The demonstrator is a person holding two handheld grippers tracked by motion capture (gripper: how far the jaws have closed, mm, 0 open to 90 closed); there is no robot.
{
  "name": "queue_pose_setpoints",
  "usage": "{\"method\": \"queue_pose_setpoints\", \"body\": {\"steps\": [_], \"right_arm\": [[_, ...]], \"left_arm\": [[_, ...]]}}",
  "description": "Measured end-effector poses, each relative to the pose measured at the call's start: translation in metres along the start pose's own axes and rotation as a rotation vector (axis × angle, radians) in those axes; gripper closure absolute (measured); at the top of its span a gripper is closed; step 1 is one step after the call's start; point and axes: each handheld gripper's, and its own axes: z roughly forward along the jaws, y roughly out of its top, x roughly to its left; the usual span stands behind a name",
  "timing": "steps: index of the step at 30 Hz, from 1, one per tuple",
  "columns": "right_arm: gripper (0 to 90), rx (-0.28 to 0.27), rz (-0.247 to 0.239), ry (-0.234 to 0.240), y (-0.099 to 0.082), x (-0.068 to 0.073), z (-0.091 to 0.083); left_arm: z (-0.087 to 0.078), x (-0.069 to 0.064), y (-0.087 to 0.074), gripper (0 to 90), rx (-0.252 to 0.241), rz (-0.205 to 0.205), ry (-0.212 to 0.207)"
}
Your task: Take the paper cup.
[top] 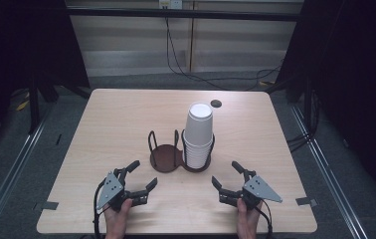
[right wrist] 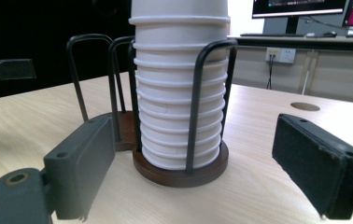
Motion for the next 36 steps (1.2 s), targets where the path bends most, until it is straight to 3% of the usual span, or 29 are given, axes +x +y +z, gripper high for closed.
{"method": "queue_pose_setpoints", "body": {"steps": [8,12,14,18,23,24,25,27,30,34,36], "right_arm": [[12.6,0.04,0.032,0.006,0.001,-0.003,0.002],[15.8,0.101,0.033,-0.006,0.003,-0.002,0.008],[13.9,0.13,0.038,0.039,0.004,-0.001,0.01],[15.3,0.184,0.051,0.045,0.005,-0.002,0.014],[16.3,0.194,0.052,0.065,0.008,-0.003,0.014],[19.8,0.19,0.051,0.094,0.012,-0.003,0.014],[19.8,0.19,0.051,0.094,0.012,-0.003,0.014],[21.0,0.217,0.085,0.136,0.021,-0.003,0.016],[22.9,0.272,0.062,0.155,0.032,-0.001,0.021],[26.5,0.275,0.084,0.187,0.041,-0.003,0.025],[26.4,0.267,0.089,0.176,0.044,-0.003,0.025]], "left_arm": [[0.0,0.001,0.0,16.4,0.001,0.009,0.001],[0.0,0.001,0.0,16.4,0.002,0.009,0.001],[0.0,0.0,0.0,16.4,0.0,0.001,0.0],[0.0,0.001,0.0,16.4,0.001,0.01,0.001],[0.0,0.0,0.0,16.4,-0.001,0.001,0.001],[0.0,0.001,0.0,16.3,0.001,0.01,0.003],[0.0,0.001,0.0,16.3,0.001,0.009,0.001],[0.0,0.001,0.0,16.4,0.0,0.007,0.0],[0.0,0.001,0.0,16.3,-0.001,0.011,-0.004],[0.0,0.001,0.0,16.4,-0.002,0.01,-0.005],[0.0,0.001,0.0,16.4,-0.001,0.002,-0.006]]}}
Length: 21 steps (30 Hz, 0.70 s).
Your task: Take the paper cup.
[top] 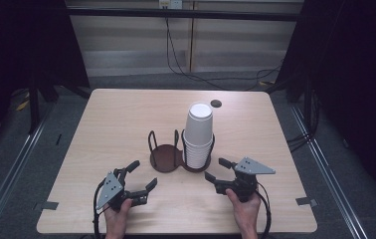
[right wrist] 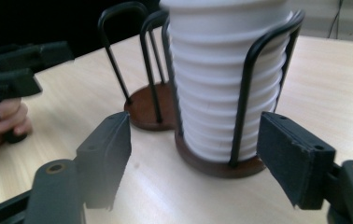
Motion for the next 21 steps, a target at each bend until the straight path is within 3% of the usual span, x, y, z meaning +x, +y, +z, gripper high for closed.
{"method": "queue_pose_setpoints", "body": {"steps": [1,3,8,10,21], "right_arm": [[26.2,-0.021,0.008,-0.005,0.003,0.0,-0.001],[23.8,-0.034,0.03,0.038,0.012,-0.001,-0.002],[19.1,-0.013,0.037,0.076,0.037,-0.008,0.003],[19.2,-0.033,0.032,0.092,0.045,-0.01,0.004],[17.6,-0.025,0.01,0.137,0.083,-0.02,0.008]], "left_arm": [[0.0,0.0,0.0,16.4,-0.001,-0.001,0.0],[0.0,0.0,0.0,16.4,0.0,0.0,0.0],[0.0,0.001,0.0,16.4,0.002,0.009,0.001],[0.0,0.0,0.0,16.4,0.0,0.0,0.0],[0.0,0.001,0.0,16.4,0.0,0.009,-0.001]]}}
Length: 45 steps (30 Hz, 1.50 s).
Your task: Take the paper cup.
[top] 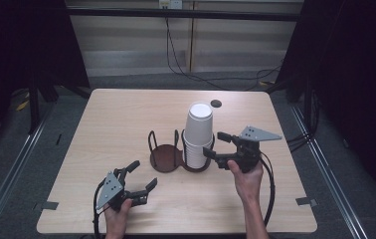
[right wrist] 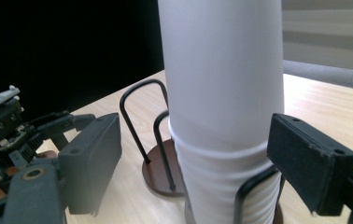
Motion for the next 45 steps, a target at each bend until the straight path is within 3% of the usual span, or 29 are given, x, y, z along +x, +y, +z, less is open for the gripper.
{"method": "queue_pose_setpoints", "body": {"steps": [2,5,16,28,45], "right_arm": [[14.2,0.026,-0.012,0.003,0.019,-0.006,0.005],[13.9,0.048,-0.023,0.017,0.033,-0.009,0.012],[13.6,0.162,-0.081,0.019,0.073,-0.012,0.035],[13.8,0.27,-0.083,0.041,0.083,-0.019,0.058],[20.1,0.301,-0.106,0.021,0.089,-0.017,0.066]], "left_arm": [[0.0,0.0,0.0,16.4,0.0,0.001,0.0],[0.0,0.0,0.0,16.4,0.0,0.0,0.001],[0.0,0.0,0.0,16.4,-0.001,-0.001,0.0],[0.0,0.0,0.0,16.3,-0.001,-0.001,0.001],[0.0,0.0,0.0,16.3,-0.001,0.0,0.0]]}}
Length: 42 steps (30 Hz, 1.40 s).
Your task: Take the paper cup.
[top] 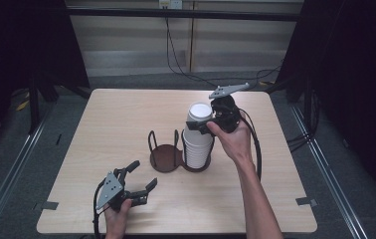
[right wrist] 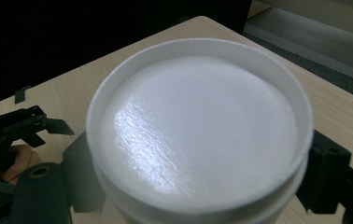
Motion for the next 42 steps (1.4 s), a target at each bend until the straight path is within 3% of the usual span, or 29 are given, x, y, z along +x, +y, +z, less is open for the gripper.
{"method": "queue_pose_setpoints", "body": {"steps": [21,28,42], "right_arm": [[20.4,-0.034,-0.005,0.002,0.009,0.0,-0.007],[20.9,-0.083,0.007,-0.015,0.01,0.001,-0.012],[21.5,-0.192,0.016,0.0,0.01,0.003,-0.033]], "left_arm": [[0.0,0.0,0.0,16.3,0.0,0.0,-0.005],[0.0,0.0,0.0,16.2,0.0,0.0,-0.005],[0.0,0.0,0.0,16.2,-0.001,-0.009,-0.007]]}}
